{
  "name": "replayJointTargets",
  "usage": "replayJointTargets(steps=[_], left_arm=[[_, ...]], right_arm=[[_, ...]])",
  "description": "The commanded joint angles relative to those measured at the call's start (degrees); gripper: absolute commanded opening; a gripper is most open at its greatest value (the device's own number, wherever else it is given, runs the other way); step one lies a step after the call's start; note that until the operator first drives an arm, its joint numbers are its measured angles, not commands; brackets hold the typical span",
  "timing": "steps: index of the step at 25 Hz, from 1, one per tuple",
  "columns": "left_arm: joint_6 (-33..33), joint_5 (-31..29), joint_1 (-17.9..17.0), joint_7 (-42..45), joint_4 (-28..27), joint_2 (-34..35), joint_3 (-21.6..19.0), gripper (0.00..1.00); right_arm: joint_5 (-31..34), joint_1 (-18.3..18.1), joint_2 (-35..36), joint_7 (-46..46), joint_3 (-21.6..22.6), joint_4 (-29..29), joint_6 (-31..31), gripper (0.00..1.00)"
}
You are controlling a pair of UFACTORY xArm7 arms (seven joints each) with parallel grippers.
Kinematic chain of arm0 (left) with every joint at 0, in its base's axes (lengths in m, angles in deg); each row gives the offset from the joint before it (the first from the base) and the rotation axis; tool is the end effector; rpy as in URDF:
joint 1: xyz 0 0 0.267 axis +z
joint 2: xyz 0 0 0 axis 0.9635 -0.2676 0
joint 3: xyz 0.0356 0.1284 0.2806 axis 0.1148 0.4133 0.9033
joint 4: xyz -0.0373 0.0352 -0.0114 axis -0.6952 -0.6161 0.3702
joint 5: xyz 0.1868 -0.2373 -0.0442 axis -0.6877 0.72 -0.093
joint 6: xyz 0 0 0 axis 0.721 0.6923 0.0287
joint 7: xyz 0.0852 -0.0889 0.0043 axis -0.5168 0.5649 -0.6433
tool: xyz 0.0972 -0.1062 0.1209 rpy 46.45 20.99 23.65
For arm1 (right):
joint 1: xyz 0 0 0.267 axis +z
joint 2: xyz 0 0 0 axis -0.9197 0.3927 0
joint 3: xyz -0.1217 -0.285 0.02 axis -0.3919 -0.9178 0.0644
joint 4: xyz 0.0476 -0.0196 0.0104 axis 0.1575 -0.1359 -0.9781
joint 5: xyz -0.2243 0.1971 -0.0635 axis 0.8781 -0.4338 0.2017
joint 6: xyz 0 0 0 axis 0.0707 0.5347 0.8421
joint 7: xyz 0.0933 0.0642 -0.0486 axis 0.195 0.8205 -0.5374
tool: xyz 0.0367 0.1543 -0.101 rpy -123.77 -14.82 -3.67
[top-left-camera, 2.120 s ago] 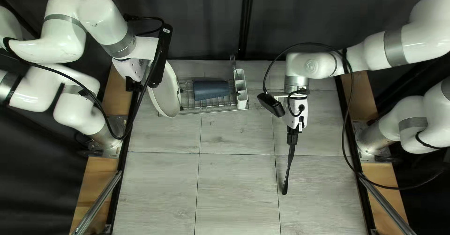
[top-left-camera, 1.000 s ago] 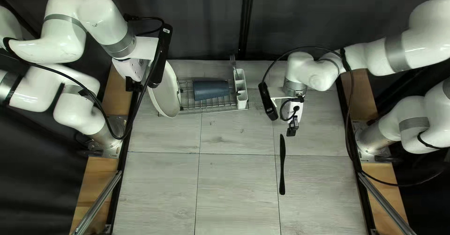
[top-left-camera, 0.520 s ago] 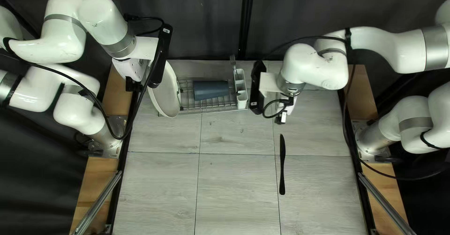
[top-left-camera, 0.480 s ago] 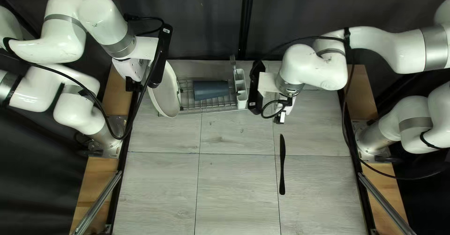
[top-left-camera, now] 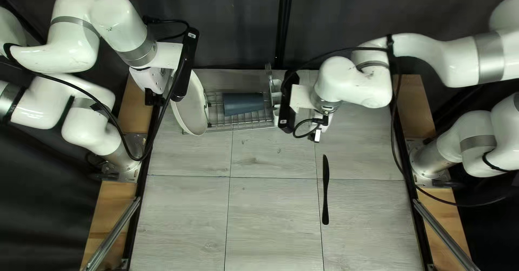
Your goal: Pick up and place plate onto table. Place down one fork to the left of the plate. Place spoon and knife to the right of the plate. Place cup above the knife and spoon
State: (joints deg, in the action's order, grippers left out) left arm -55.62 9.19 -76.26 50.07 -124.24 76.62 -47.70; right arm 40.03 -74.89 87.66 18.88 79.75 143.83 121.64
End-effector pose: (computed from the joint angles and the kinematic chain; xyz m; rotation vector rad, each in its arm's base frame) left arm 0.1627 0.0954 0.3103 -3.0485 0.0949 -0.0397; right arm 0.4564 -0.0898 0.2077 2.9611 -0.0951 0.1920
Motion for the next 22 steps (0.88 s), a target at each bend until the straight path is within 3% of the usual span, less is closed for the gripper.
replayJointTargets(steps=[1,8,9,10,11,12,22], left_arm=[[0.0,0.0,0.0,0.0,0.0,0.0,0.0,1.0],[0.0,0.0,0.0,0.0,0.0,0.0,0.0,1.0],[0.0,0.0,0.0,0.0,0.0,0.0,0.0,1.0],[0.0,0.0,0.0,0.0,0.0,0.0,0.0,1.0],[0.0,0.0,0.0,0.0,0.0,0.0,0.0,1.0],[0.0,0.0,0.0,0.0,0.0,0.0,0.0,1.0],[0.0,0.0,0.0,0.0,0.0,0.0,0.0,1.0]], right_arm=[[3.0,-0.8,3.6,-1.5,-0.9,1.5,-5.8,1.0],[3.9,-1.0,9.2,-3.4,-0.8,4.4,-12.1,1.0],[4.5,-0.9,10.8,-3.4,-0.9,5.6,-12.7,0.96],[4.8,-0.8,11.6,-3.4,-1.0,6.1,-12.9,0.73],[5.0,-0.8,12.0,-3.6,-1.0,6.4,-13.1,0.28],[5.6,-0.7,12.3,-3.5,-1.1,6.6,-13.2,0.0],[11.6,1.5,8.9,2.9,-2.1,5.6,-10.1,0.0]])
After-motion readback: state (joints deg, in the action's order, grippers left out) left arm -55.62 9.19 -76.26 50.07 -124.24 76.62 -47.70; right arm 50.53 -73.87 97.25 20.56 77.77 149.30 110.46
